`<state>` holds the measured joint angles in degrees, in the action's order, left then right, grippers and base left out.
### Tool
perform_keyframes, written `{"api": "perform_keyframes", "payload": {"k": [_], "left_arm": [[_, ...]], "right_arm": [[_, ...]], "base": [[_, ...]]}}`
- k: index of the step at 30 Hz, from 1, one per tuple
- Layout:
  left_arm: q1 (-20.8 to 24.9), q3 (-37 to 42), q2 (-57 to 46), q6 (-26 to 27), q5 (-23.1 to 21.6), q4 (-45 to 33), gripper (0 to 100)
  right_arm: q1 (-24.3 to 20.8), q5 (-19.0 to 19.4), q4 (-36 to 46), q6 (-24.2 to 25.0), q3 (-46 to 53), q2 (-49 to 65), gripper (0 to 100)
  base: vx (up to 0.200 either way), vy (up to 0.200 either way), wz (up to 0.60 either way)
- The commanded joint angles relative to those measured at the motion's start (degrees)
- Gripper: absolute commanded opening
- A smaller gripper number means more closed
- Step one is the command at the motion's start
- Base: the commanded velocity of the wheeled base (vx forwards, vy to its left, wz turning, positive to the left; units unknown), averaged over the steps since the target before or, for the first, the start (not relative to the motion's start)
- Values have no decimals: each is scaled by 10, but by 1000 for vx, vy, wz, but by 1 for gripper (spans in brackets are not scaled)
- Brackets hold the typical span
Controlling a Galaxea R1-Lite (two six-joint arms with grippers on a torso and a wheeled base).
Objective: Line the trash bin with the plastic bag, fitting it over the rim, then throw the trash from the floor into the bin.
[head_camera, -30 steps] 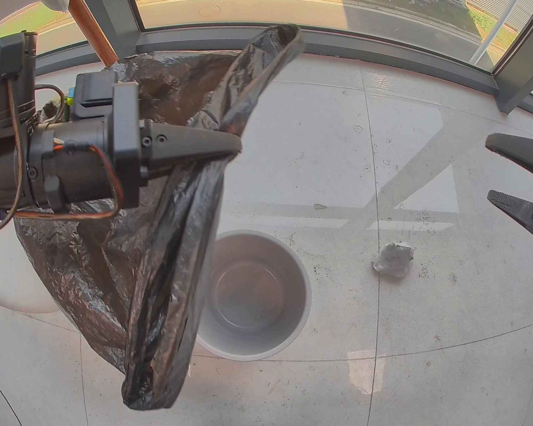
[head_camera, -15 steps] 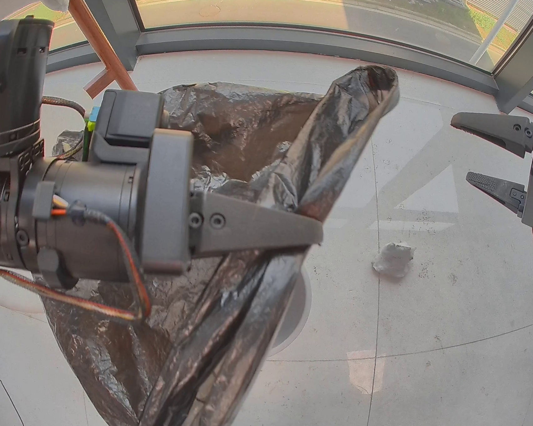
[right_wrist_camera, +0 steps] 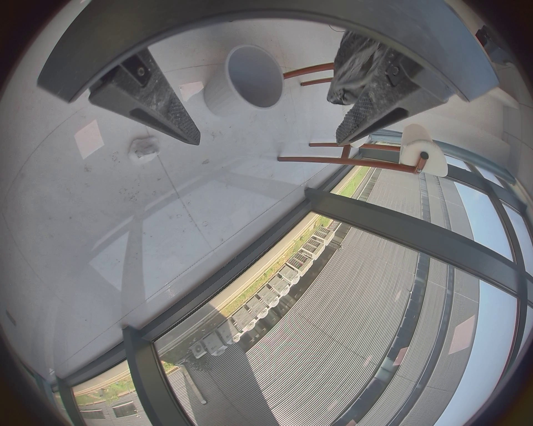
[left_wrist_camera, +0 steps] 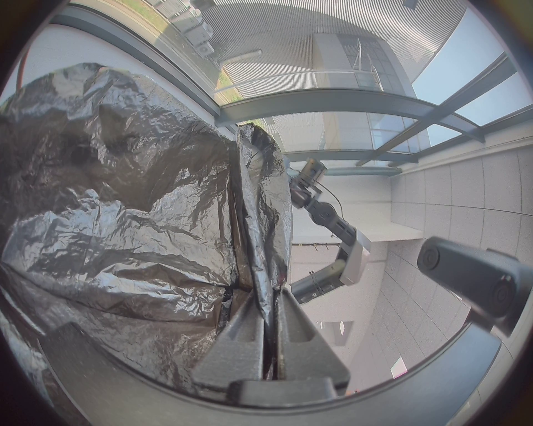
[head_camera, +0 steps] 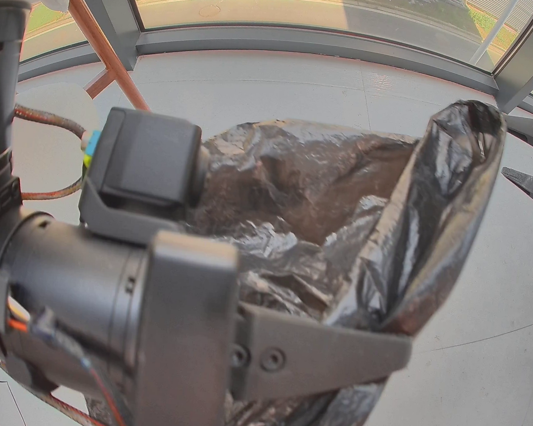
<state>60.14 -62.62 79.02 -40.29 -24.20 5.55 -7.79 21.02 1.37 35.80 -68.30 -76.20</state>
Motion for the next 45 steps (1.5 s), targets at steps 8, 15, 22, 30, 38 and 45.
{"api": "perform_keyframes", "payload": {"k": [8,15,22,30,38,45], "left_arm": [[45,-2,34,5,1,1,0],[-27,45,30,64,-8,0,0],[-53,67,20,107,-9,-2,0],[-53,42,-12,101,-8,-28,0],[-82,27,-33,123,-3,-88,0],[-126,27,-28,161,-6,-86,0]], "right_arm": [[35,6,-1,0,15,4,100],[36,6,-2,-2,38,11,100],[34,6,-2,-7,65,23,100],[32,8,-2,-34,76,23,100],[30,8,-2,-35,85,24,100],[30,8,-3,-55,101,24,100]], "base": [[0,0,0],[0,0,0],[0,0,0],[0,0,0],[0,0,0],[0,0,0]]}}
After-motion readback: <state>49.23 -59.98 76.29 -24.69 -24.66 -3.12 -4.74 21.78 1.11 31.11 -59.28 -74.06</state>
